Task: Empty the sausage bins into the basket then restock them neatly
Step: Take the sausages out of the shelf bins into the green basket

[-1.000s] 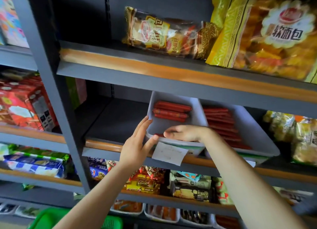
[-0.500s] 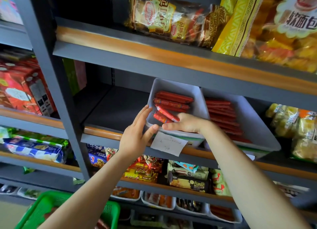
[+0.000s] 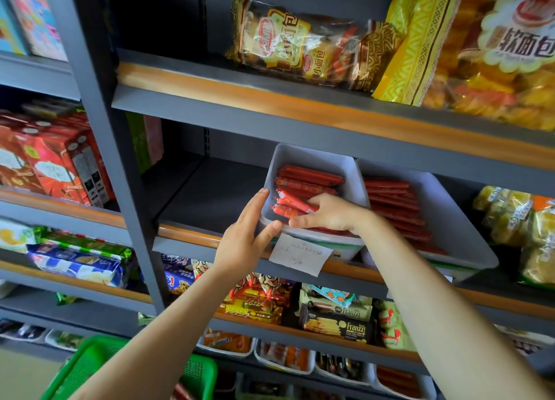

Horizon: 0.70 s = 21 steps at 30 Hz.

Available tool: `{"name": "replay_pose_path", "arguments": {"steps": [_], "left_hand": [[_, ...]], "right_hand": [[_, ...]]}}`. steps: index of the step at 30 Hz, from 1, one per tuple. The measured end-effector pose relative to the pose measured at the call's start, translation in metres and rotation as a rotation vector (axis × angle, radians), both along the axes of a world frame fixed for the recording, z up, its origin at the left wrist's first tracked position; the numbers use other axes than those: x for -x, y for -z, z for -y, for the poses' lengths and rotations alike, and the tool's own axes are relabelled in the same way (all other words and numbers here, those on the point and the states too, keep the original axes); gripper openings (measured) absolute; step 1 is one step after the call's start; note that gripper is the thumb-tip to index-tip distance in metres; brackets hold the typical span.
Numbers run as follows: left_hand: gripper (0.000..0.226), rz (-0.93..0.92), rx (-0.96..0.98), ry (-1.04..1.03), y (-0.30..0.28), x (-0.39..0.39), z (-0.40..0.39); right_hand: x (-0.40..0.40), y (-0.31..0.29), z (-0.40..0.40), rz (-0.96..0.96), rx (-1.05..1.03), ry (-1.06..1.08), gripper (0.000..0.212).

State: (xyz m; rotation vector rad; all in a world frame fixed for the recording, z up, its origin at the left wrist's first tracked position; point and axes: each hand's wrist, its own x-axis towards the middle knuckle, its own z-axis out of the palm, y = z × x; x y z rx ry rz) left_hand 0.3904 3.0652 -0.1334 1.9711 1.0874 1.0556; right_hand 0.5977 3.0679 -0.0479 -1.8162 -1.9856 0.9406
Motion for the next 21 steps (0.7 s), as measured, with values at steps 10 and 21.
{"name": "replay_pose_path", "arguments": {"steps": [10,21], "left_hand": [[0.063,-0.004,0.026,0.013,-0.005,0.001,0.002],[0.064,0.032,0.033,0.019,-0.002,-0.001,-0.001]], "right_hand": [[-0.005,-0.004,-0.005,0.113,0.229,-0.03,0.089],[-0.01,-0.016,-0.003,-0.091,0.21,-0.081,0.051]]}}
